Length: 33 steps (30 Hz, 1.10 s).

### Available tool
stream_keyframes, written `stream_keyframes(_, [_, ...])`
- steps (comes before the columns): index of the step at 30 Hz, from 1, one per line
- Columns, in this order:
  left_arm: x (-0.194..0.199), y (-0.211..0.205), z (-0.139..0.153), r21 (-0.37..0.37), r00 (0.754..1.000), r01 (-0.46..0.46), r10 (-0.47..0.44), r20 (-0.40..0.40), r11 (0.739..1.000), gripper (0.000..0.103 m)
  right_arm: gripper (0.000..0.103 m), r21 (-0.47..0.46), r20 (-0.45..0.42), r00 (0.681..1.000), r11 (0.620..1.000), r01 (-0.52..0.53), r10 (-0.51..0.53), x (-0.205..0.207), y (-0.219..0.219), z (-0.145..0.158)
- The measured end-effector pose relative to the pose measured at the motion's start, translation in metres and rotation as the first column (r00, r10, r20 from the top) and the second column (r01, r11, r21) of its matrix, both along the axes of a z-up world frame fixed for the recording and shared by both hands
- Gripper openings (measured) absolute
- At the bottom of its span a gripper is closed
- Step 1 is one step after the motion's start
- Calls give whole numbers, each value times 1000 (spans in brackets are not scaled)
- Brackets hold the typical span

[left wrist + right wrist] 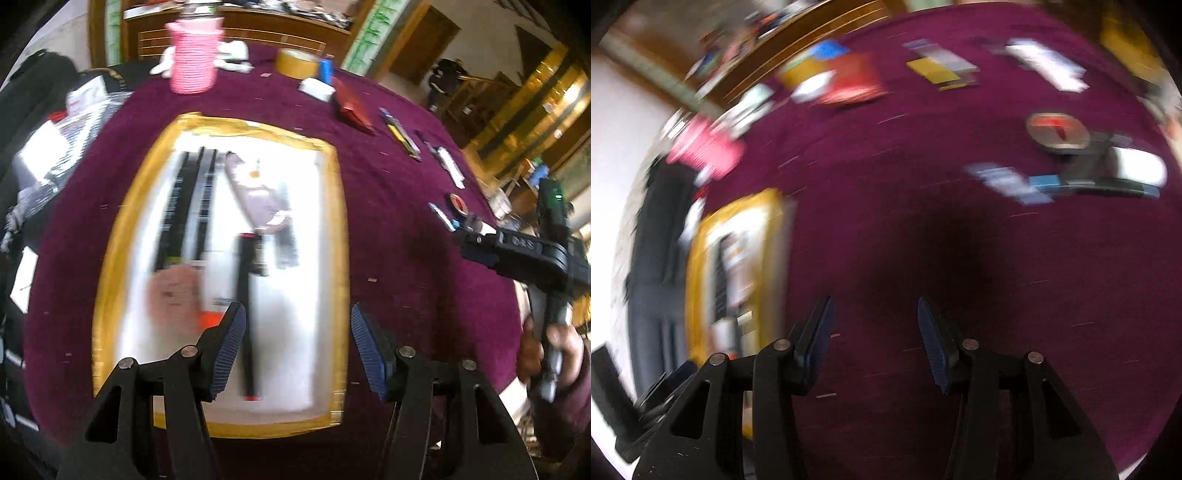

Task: Organize objects
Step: 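Grasp a clear pen with the left tool while the right tool grasps the black tape roll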

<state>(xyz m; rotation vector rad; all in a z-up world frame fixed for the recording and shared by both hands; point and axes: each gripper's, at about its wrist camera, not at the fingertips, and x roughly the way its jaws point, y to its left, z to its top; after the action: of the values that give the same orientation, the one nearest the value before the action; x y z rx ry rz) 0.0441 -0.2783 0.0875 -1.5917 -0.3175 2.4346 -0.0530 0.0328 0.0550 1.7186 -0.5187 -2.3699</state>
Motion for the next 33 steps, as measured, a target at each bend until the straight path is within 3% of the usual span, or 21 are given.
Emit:
stream_keyframes(4, [4,37,0,21,999,54,-54,7,998,54,45,98,-42,991,987,128,-124,-10,79,9])
stream_keyframes(8, [9,68,-1,18,997,65,-65,31,998,54,45,157,-82,991,981,117,-105,-43,113,18])
stream_keyframes(14, [21,95,1,-11,999,14,-13,52,1000,54,45,203,-66,993,975,-84,99,-103,86,-1])
stream_keyframes(17, [26,101,0,-25,998,-32,33,59,999,54,45,287,-26,973,934,-211,228,-121,68,-22])
stream_keyframes(21, [24,109,-3,-4,994,-85,85,65,996,54,44,380,15,956,882,-278,294,-137,64,-47])
stream_keyframes(23, [16,117,-5,12,993,-104,103,65,995,54,41,370,-5,949,883,-290,314,-141,65,-49])
stream_keyframes(24, [11,122,-6,17,992,-108,106,64,994,54,27,367,-7,947,881,-297,322,-142,65,-49])
stream_keyframes(26, [-4,138,-8,35,993,-105,103,57,994,54,14,339,-9,941,887,-314,337,-141,68,-48])
stream_keyframes(33, [-77,204,-27,97,997,-72,68,43,993,53,11,68,-65,969,970,-235,240,-113,119,-24])
